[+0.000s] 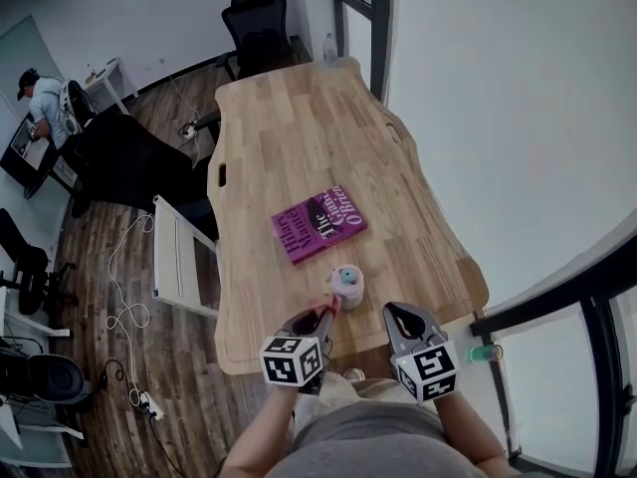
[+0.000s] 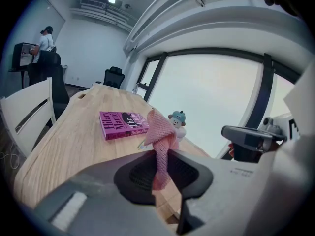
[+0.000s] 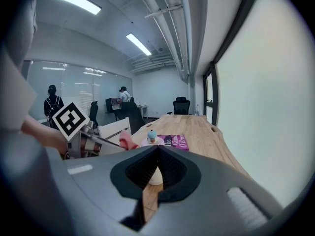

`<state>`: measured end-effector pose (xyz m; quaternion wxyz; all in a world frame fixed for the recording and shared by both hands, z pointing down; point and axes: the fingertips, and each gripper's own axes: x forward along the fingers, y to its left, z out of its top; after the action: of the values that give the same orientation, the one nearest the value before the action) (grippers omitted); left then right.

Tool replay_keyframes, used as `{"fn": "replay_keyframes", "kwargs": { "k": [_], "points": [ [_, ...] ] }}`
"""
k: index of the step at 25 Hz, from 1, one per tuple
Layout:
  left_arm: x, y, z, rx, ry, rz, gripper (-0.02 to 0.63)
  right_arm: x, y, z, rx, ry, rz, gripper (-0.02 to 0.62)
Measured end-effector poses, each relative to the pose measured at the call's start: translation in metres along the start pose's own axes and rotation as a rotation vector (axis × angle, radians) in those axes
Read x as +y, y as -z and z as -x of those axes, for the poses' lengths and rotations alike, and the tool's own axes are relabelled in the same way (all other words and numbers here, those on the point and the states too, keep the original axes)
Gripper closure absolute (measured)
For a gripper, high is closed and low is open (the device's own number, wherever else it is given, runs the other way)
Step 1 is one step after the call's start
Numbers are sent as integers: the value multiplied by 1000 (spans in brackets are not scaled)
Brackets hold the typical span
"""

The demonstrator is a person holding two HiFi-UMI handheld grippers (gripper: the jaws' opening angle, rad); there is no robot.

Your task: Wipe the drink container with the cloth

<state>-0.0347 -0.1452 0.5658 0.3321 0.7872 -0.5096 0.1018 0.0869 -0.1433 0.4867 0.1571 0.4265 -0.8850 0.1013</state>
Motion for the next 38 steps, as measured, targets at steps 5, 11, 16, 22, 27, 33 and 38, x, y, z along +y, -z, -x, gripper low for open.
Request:
{"fn": "replay_keyframes", "kwargs": {
  "k": [5, 11, 16, 22, 27, 33, 38],
  "points": [
    [-15, 0, 2, 11, 58, 10, 541, -3, 0, 5, -6, 12, -3, 592],
    [-30, 0, -8, 32, 142, 18, 541, -12, 1, 6, -5, 29, -8, 592],
    [-31, 6, -17, 73, 173, 64, 541, -18, -1, 5, -7, 34, -9, 592],
    [-29, 14, -27, 122, 185, 80, 541, -27, -4, 5, -10, 45, -14, 592],
    [-27, 21, -36, 159, 188, 99, 541, -32, -2, 2, -1, 50, -17, 592],
    [-22, 34, -46, 208, 175, 116, 541, -36, -5, -3, -4, 54, -10, 592],
    [-19, 41, -52, 228, 172, 133, 541, -42, -3, -4, 1, 64, -14, 592]
  ]
}}
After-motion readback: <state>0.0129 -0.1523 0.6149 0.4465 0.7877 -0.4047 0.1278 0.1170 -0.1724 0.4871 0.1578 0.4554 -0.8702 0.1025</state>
